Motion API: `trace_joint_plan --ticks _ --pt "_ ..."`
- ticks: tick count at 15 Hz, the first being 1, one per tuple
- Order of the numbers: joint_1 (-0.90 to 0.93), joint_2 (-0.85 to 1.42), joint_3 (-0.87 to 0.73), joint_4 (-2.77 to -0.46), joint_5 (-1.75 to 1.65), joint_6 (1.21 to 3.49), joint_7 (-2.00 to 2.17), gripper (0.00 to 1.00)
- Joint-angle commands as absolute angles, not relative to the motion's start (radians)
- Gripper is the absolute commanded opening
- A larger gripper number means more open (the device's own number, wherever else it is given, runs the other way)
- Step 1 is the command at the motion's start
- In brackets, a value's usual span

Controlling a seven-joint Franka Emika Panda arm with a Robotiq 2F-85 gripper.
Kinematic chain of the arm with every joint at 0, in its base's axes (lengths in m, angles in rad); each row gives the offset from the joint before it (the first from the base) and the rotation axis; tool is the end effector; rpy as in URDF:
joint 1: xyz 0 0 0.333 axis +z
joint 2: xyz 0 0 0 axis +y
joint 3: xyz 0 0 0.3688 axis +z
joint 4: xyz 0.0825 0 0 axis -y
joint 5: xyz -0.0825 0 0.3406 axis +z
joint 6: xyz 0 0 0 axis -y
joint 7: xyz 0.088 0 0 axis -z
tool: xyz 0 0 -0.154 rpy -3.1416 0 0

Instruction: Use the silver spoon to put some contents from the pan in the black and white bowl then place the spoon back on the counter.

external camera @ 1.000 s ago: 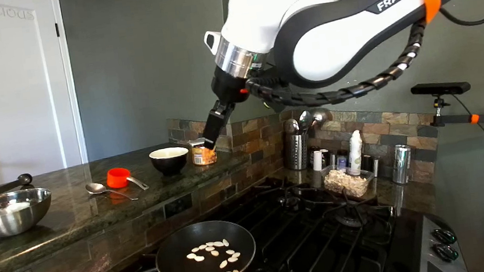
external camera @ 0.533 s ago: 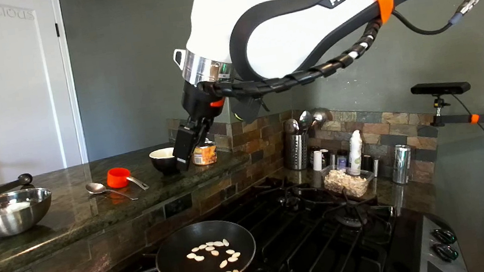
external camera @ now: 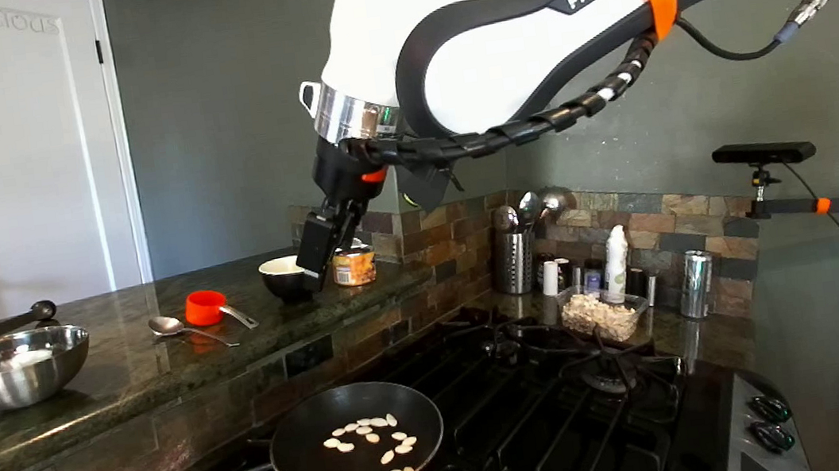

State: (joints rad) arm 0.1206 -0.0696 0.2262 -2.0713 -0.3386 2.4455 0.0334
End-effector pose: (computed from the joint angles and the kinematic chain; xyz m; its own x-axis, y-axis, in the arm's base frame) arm 0.5172 0.1790 0.5388 0.7591 0.5178 0.3945 0.4244 -0.8532 0.3032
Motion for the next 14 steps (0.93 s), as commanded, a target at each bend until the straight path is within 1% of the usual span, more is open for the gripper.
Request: trace_joint_plan --ticks 1,5,8,12,14 --pt "0.124 -0.022 0.196 -2.031 -0.339 2.561 0.026 1.00" --pt "0.122 0.057 0.166 -1.971 -0.308 2.750 -0.057 1.00" --pt "0.127 0.153 0.167 -1.878 -0.196 2.808 -0.147 1.00" --pt "0.084 0.268 0.258 -1.721 0.092 2.735 -0.296 1.00" --pt "0.082 0.308 0.265 -1.645 0.138 2.659 -0.291 1.00"
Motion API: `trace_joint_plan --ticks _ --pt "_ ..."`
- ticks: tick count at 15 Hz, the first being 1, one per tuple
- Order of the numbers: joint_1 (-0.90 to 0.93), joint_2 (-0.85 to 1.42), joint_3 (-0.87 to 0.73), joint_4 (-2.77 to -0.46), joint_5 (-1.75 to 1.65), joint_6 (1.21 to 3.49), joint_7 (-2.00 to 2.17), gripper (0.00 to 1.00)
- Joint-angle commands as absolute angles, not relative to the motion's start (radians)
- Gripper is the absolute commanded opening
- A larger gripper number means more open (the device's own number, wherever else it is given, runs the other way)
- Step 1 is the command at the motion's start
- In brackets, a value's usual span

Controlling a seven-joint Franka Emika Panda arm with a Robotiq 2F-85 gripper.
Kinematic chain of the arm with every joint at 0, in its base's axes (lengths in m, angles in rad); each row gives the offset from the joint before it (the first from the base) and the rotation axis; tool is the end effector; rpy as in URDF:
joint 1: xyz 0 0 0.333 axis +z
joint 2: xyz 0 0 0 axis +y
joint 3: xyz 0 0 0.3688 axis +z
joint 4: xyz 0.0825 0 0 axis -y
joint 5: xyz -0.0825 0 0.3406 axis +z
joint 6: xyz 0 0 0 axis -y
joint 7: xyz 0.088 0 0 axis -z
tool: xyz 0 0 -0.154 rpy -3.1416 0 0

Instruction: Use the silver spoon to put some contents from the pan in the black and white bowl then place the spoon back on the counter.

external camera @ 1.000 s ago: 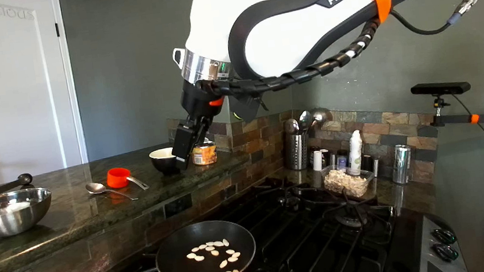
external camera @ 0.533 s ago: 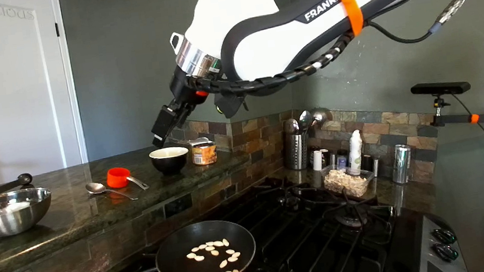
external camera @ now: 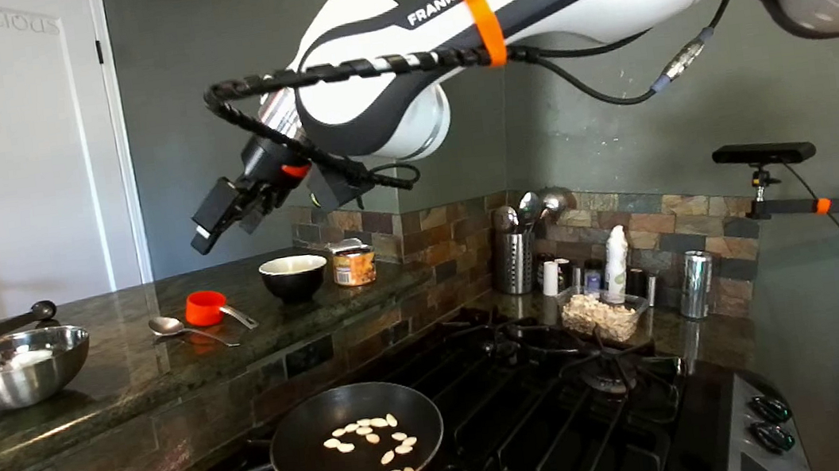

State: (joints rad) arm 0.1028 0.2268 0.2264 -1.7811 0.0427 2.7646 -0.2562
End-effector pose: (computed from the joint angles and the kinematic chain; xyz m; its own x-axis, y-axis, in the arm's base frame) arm 0.6442 0.2030 0.5562 0.6100 0.3948 0.6871 0.4696 -0.8785 0.0878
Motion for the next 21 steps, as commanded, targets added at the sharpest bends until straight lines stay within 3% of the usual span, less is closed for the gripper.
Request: trace_joint_plan --ticks 1,10,21 --pt "0.103 0.320 0.235 -1.612 0.112 2.606 -0.243 1.00" --pt "0.148 0.458 0.174 -1.373 0.057 2.233 -0.115 1.00" --pt "0.239 0.574 0.105 -1.320 -0.133 2.278 -0.059 1.00"
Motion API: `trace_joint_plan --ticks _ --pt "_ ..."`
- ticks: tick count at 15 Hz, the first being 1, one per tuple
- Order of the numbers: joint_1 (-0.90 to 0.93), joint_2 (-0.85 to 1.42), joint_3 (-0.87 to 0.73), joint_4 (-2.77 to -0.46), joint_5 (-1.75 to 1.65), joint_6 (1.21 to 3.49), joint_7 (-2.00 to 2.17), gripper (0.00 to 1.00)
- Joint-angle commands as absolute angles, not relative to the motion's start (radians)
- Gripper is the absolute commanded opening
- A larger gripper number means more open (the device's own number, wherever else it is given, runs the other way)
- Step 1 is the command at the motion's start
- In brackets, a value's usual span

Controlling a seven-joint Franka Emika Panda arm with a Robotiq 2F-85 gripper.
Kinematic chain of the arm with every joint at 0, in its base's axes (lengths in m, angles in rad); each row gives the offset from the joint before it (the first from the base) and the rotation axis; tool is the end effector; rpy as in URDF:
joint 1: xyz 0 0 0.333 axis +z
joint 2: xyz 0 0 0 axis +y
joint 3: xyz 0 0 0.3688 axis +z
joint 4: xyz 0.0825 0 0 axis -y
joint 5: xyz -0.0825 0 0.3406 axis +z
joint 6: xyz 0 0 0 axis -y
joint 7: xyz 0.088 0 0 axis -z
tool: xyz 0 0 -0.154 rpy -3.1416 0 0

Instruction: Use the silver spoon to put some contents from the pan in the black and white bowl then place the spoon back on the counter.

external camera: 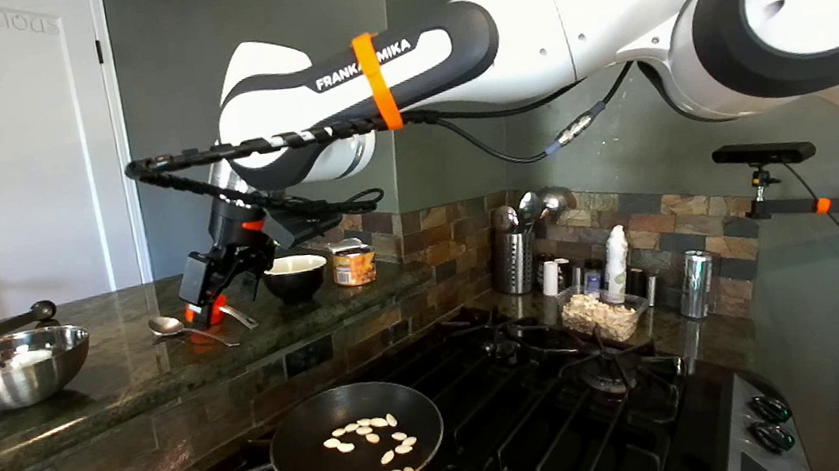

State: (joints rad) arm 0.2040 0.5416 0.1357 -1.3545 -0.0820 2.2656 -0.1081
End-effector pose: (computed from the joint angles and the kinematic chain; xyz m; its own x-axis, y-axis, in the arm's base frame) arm 0.7136 0.2217 0.4665 0.8328 0.4183 0.3627 0.4318 -0.9007 0.0474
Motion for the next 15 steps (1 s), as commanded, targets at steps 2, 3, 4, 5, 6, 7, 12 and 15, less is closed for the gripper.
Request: trace_joint_plan --ticks 2,3,4,5,6,7,12,15 --pt "0.249 0.587 0.094 -1.318 -0.154 2.331 -0.035 1.00" --pt "0.253 0.595 0.090 -1.314 -0.162 2.353 -0.027 1.00" --pt "0.255 0.604 0.088 -1.311 -0.166 2.386 -0.021 1.00" --pt "0.258 0.613 0.085 -1.308 -0.170 2.408 -0.015 1.00" --pt "0.261 0.621 0.081 -1.305 -0.170 2.428 -0.008 1.00" --pt "0.263 0.628 0.080 -1.303 -0.166 2.446 -0.001 1.00" --pt "0.267 0.658 0.077 -1.292 -0.151 2.495 0.033 0.92" --pt "0.266 0.674 0.079 -1.279 -0.144 2.514 0.044 0.60"
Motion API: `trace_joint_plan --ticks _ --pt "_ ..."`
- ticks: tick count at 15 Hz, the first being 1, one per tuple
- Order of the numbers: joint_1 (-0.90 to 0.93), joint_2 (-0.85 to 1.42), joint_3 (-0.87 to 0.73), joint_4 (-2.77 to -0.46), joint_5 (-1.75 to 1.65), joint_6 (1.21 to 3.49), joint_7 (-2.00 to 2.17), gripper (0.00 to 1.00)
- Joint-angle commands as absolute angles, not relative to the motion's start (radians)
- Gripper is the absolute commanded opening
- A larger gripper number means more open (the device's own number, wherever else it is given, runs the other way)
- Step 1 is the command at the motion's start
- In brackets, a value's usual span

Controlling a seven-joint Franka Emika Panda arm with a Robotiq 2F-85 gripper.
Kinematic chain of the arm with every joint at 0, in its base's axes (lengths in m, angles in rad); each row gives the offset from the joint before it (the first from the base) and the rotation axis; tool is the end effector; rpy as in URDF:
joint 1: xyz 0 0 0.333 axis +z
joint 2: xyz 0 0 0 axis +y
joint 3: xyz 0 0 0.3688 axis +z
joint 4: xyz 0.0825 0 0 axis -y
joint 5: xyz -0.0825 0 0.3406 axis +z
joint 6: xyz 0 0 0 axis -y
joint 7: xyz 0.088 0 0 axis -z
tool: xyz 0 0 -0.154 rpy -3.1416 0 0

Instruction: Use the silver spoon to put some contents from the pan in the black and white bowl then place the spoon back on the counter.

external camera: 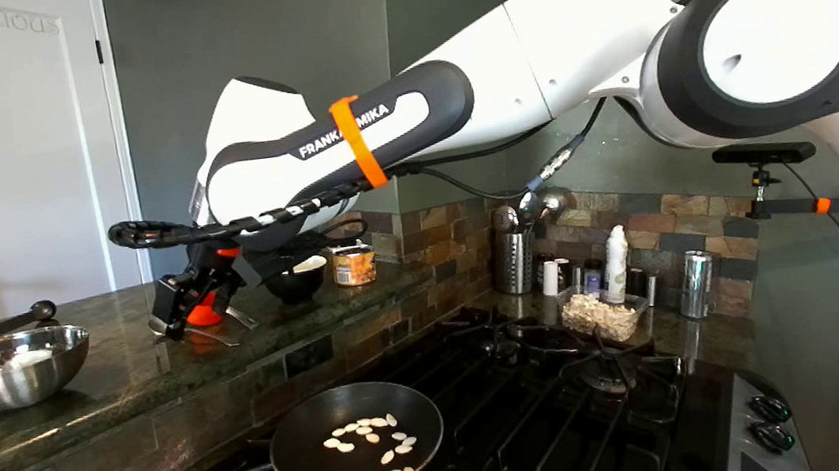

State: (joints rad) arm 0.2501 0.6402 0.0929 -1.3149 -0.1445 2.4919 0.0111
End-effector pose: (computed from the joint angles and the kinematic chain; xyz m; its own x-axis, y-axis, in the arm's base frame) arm 0.7493 0.2423 0.4424 0.7870 0.3445 0.5119 0.3597 -0.9302 0.0729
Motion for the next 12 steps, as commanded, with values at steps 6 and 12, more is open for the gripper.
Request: trace_joint_plan --ticks 6,12 --pt "0.264 0.700 0.082 -1.251 -0.132 2.516 0.057 0.87" --pt "0.256 0.722 0.093 -1.228 -0.117 2.516 0.051 0.77"
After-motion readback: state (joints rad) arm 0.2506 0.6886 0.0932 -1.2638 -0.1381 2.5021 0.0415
